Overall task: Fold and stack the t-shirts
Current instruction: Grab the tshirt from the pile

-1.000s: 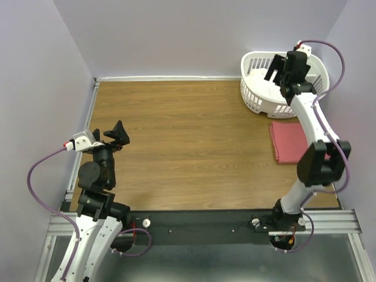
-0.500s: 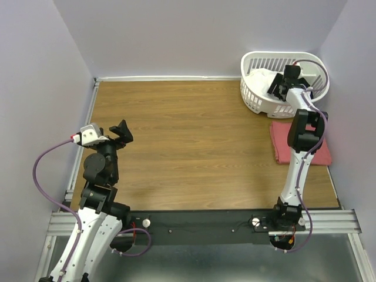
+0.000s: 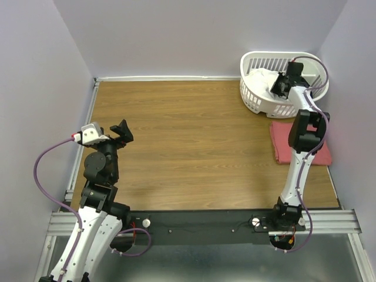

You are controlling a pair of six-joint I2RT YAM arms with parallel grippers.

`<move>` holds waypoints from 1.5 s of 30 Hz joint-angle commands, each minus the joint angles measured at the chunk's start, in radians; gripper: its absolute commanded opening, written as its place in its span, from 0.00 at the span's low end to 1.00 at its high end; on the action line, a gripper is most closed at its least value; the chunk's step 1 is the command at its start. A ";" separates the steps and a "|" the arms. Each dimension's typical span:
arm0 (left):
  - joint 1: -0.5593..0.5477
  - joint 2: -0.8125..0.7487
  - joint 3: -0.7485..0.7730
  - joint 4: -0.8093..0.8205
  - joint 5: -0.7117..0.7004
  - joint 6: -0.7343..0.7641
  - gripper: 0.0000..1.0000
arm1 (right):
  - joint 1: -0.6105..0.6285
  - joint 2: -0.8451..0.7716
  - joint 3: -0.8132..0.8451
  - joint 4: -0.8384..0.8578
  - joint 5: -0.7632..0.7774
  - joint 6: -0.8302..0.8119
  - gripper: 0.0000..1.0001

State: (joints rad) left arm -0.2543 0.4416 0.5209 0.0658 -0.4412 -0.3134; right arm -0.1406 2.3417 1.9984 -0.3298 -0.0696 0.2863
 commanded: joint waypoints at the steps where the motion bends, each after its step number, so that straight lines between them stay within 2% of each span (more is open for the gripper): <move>1: 0.007 -0.024 -0.005 0.025 0.019 0.011 0.98 | 0.007 -0.194 0.002 0.000 -0.084 -0.004 0.01; 7: 0.007 -0.060 -0.005 0.020 0.019 0.008 0.98 | 0.010 -0.392 -0.018 0.008 -0.098 -0.002 0.01; 13: 0.009 -0.084 -0.009 0.015 0.021 0.005 0.98 | 0.015 -0.516 -0.041 0.026 -0.043 0.022 0.01; 18: 0.009 -0.090 -0.007 0.008 0.021 0.005 0.98 | 0.016 -0.587 -0.056 0.087 -0.097 0.034 0.01; 27: 0.007 -0.087 -0.005 0.003 0.019 0.005 0.98 | 0.024 -0.650 0.085 0.199 -0.188 0.079 0.01; 34: 0.009 -0.093 -0.004 -0.007 0.015 0.004 0.98 | 0.050 -0.608 0.324 0.264 -0.354 0.220 0.01; 39: 0.009 -0.104 -0.002 -0.021 0.018 0.004 0.98 | 0.137 -0.584 0.373 0.316 -0.450 0.301 0.01; 42: 0.009 -0.109 -0.002 -0.029 0.024 0.002 0.98 | 0.292 -0.572 0.366 0.316 -0.463 0.295 0.01; 45: 0.010 -0.121 -0.001 -0.041 0.024 -0.001 0.98 | 0.384 -0.543 0.370 0.321 -0.479 0.300 0.01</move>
State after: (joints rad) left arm -0.2504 0.3447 0.5209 0.0547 -0.4328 -0.3141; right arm 0.1478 1.7596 2.3623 -0.0456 -0.4725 0.5514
